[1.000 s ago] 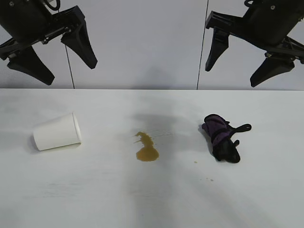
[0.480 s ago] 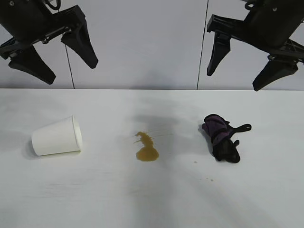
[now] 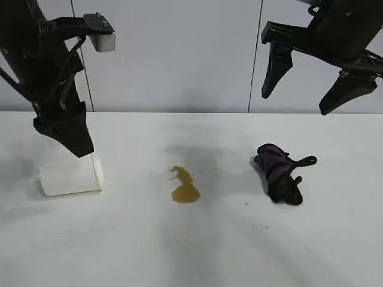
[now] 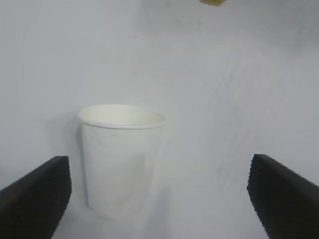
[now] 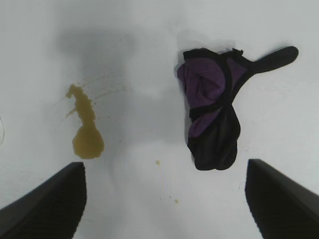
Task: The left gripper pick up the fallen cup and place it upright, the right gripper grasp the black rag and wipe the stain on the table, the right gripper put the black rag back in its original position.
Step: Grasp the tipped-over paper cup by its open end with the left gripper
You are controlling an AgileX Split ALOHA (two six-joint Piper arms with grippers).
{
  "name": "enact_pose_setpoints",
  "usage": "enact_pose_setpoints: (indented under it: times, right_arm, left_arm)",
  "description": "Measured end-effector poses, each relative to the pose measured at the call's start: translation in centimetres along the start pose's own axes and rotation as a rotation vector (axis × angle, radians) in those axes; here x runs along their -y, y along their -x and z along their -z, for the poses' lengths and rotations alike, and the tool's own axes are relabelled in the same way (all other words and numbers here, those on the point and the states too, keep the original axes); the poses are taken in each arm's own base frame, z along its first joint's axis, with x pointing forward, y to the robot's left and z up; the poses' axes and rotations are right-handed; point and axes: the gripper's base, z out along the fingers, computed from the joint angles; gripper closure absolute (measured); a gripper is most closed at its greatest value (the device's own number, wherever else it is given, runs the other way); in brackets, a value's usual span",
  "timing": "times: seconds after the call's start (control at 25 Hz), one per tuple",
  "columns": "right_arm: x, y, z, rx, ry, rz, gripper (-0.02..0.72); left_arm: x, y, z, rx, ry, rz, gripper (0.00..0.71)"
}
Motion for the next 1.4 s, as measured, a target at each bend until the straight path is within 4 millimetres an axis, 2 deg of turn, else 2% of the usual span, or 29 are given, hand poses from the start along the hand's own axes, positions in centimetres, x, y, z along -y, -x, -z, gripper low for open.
enact_pose_setpoints:
  times: [0.4,0.72,1.0,1.4]
  right_arm:
    - [0.0,0.0,0.0,0.0,-0.001,0.008,0.102]
    - [0.0,0.0,0.0,-0.005,-0.002,0.008,0.102]
    - [0.0,-0.1,0.0,-0.013,-0.003,0.008,0.102]
    - [0.0,-0.1,0.0,-0.013,0.0,0.005,0.102]
  left_arm:
    - [-0.1,-0.5,-1.3,0.042,0.087,0.015,0.017]
    - [-0.4,-1.8,-5.4,-0.036,0.056,0.024,0.017]
    - [-1.8,-3.5,-6.6,-0.055,0.069,0.097,0.017]
    - [-1.4,-4.0,-8.9,-0.081,0.032,0.105,0.024]
